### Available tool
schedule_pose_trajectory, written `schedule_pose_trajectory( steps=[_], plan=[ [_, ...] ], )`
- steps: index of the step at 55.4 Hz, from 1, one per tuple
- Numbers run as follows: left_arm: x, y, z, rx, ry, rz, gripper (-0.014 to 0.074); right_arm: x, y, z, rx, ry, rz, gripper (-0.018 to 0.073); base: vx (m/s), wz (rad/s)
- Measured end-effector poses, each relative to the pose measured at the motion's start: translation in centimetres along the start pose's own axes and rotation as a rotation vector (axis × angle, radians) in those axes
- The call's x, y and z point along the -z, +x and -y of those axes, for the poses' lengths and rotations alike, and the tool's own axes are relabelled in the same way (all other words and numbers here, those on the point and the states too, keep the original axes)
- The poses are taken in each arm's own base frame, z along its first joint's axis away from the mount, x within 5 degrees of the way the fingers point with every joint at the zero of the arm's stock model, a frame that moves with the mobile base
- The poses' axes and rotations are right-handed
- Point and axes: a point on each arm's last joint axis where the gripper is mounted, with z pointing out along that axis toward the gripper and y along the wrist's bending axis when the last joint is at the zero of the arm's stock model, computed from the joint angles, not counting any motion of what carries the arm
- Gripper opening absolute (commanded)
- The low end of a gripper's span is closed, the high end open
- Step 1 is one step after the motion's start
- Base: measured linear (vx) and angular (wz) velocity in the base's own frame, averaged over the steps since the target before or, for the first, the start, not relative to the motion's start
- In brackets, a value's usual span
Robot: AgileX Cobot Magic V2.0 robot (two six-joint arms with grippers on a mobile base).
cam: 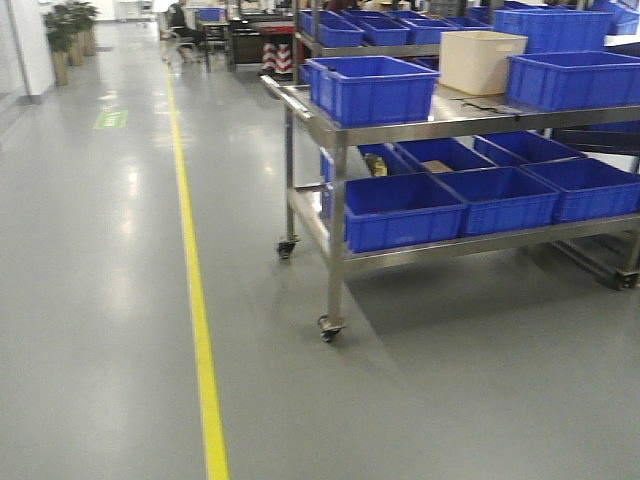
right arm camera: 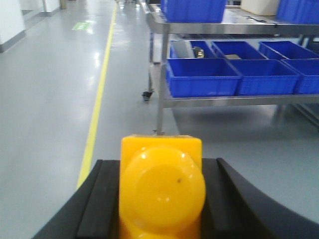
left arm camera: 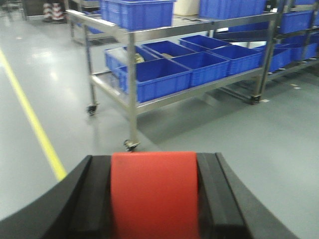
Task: Pick red and yellow blocks into blue bin
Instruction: 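Drive the base away from the table toward the shelves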
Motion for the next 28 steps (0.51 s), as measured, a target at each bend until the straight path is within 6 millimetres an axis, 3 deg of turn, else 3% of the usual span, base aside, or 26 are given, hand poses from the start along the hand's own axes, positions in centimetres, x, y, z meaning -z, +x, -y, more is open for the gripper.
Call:
schedule_pose_trajectory(
  steps=[28],
  plan=[
    [0.0,0.0,0.0,0.0,0.0,0.0,0.0002,0.0,0.02,0.0,0.0,0.0,-0.002,-0.0011,0.48,-0.55]
  ],
)
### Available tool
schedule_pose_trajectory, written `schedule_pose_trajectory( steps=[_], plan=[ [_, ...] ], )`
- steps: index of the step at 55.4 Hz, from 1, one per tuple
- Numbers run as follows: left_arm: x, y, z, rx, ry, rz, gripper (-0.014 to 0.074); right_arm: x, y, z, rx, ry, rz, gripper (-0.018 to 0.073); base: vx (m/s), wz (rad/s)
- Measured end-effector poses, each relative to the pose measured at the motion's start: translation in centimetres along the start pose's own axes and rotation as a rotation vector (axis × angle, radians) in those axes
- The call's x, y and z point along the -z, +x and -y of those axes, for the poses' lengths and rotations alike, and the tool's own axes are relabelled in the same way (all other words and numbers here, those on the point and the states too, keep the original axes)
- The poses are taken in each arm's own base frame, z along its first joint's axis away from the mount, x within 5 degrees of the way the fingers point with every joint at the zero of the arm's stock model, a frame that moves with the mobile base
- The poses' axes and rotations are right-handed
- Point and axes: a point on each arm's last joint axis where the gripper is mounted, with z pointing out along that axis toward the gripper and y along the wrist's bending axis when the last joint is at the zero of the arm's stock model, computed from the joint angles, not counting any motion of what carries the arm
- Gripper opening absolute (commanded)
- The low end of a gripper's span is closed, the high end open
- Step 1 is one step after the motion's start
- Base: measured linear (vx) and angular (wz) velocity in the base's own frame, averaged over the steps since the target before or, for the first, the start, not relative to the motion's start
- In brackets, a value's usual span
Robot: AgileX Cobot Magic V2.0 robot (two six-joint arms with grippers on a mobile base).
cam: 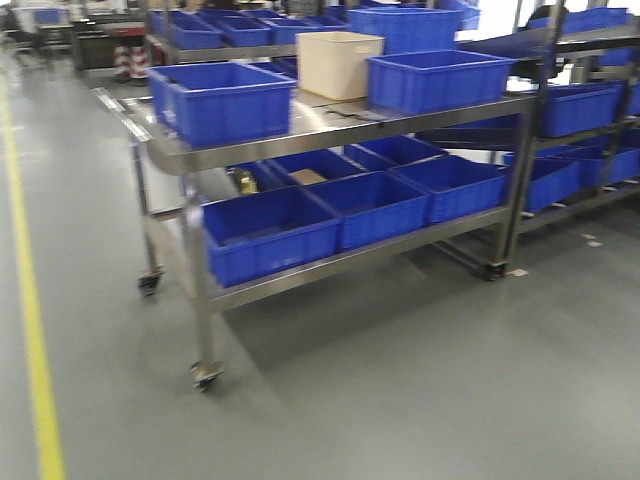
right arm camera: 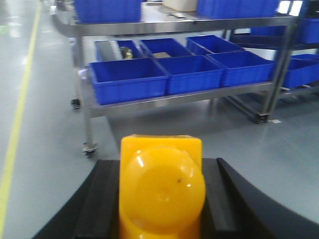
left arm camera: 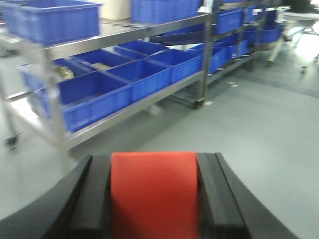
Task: Pick red and yellow blocks into blue bin
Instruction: 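Drive the base away from the table toward the shelves, then drive the base up to the large blue bin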
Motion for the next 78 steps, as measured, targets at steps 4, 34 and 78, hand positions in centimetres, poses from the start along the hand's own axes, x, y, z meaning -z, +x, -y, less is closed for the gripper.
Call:
schedule_pose_trajectory(
  steps=[4,34,78],
  plan=[
    [0.0,0.0,0.0,0.0,0.0,0.0,0.0002,0.0,0.0,0.0,0.0,0.0,0.0,-0.0011,0.52,-0.55],
    [0.0,0.0,0.0,0.0,0.0,0.0,0.0002,0.0,0.03,0.0,0.0,0.0,-0.004,-0.0011,0.54,-0.45],
    [0.0,0.09,0.01,0.001,0.001,-0.009,0.0002,0.0,0.04,0.0,0.0,0.0,-0.004,-0.0011,0.57,-0.51]
  ],
)
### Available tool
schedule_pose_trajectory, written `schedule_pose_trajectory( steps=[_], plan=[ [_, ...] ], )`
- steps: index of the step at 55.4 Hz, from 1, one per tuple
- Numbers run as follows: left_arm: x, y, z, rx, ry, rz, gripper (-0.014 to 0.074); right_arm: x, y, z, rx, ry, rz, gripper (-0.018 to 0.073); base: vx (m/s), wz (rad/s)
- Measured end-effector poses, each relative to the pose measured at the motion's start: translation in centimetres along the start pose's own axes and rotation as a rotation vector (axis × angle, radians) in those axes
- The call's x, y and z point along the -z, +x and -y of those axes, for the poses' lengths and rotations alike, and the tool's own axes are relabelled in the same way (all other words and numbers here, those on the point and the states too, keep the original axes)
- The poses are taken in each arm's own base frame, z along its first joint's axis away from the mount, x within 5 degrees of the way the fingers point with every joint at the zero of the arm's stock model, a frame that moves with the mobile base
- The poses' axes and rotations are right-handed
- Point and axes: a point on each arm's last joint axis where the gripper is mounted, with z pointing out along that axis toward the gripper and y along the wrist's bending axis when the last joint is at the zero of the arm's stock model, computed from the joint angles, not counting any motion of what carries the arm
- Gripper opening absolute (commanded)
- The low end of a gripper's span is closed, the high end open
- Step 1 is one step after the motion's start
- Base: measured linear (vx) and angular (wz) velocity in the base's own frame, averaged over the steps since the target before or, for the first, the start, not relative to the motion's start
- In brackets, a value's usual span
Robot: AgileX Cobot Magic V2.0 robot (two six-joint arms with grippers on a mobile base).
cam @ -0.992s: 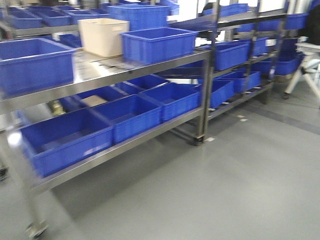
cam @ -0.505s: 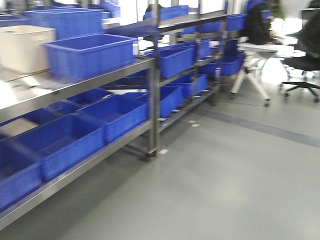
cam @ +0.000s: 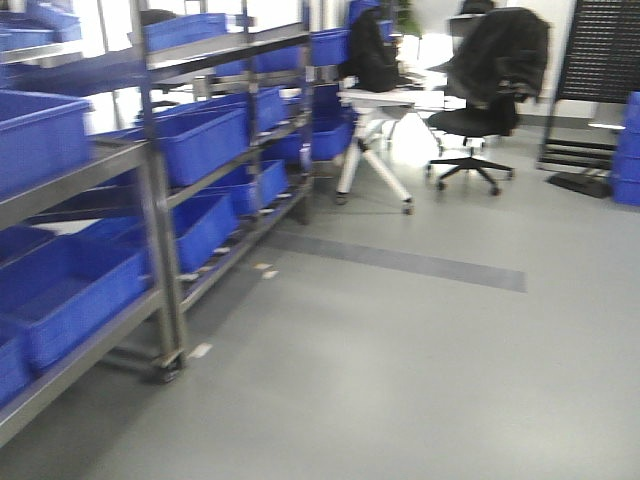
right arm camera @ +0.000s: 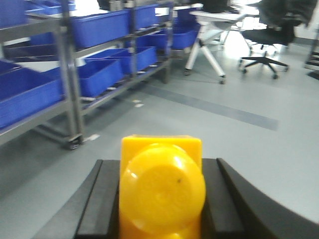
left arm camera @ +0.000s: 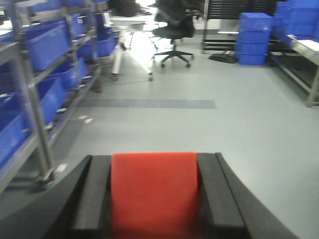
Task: Pick red and yellow blocks into blue bin
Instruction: 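Drive the base up to the large blue bin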
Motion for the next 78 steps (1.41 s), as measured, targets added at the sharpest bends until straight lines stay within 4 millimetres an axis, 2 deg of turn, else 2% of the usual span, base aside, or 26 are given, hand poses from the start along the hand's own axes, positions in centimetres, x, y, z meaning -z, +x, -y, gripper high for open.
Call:
schedule_pose_trajectory(
  steps=[21,45,78],
  plan=[
    [0.0,0.01,0.0,0.0,0.0,-0.001,0.0002,0.0,0.0,0.0,0.001,0.0,0.0,-0.0011,0.58,-0.34],
    [0.0,0.08,0.01,0.0,0.001,-0.008,0.0002,0.0,0.0,0.0,0.001,0.0,0.0,-0.0011,0.6,-0.09],
    [0.0,0.09,0.01,0.0,0.001,-0.009,0.0002,0.0,0.0,0.0,0.001,0.0,0.0,-0.0011,0.53,0.34]
  ],
)
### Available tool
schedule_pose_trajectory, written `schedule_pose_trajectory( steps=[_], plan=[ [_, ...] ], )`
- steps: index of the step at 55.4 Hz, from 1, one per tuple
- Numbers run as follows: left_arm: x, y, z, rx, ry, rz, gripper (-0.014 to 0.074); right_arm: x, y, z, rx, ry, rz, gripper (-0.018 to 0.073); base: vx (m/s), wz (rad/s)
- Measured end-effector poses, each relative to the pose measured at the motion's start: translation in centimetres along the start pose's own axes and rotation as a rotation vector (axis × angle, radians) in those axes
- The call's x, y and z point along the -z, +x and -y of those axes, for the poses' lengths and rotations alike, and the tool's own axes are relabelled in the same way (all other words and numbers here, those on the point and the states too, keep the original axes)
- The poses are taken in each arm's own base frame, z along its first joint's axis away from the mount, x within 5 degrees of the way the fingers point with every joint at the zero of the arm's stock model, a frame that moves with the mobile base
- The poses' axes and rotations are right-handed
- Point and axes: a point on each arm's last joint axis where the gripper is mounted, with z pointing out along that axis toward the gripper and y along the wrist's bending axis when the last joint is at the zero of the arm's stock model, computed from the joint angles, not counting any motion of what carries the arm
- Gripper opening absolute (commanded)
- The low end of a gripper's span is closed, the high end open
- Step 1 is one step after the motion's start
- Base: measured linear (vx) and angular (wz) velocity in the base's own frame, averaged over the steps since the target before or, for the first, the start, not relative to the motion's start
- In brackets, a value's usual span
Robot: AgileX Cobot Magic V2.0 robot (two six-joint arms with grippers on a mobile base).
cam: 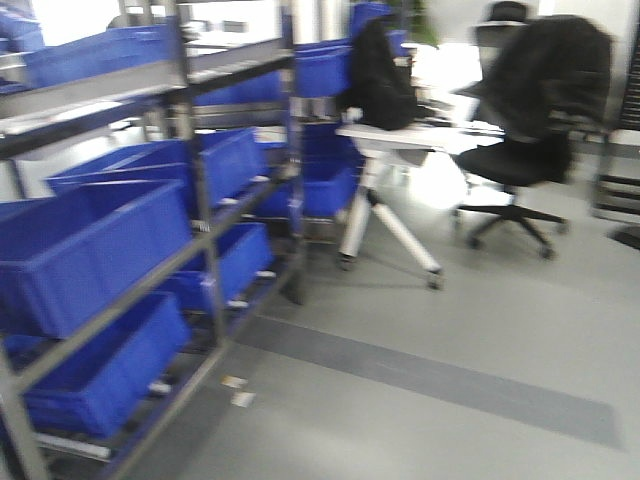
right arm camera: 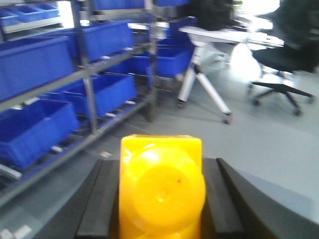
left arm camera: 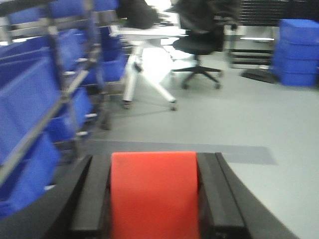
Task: Pick red and yellow blocks into blue bin
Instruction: 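Drive the base up to the large blue bin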
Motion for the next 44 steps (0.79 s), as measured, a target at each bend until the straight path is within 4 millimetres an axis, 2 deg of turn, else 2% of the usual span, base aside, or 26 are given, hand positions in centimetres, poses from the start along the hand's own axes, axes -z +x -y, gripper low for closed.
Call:
schedule_pose_trajectory(
  steps=[21,44],
  plan=[
    [0.0,0.0,0.0,0.0,0.0,0.0,0.0002,0.0,0.0,0.0,0.0,0.0,0.0,-0.0011,0.42,0.8],
    [0.0,0.0,0.0,0.0,0.0,0.0,0.0002,0.0,0.0,0.0,0.0,0.0,0.0,-0.0011,0.27,0.69]
  ],
)
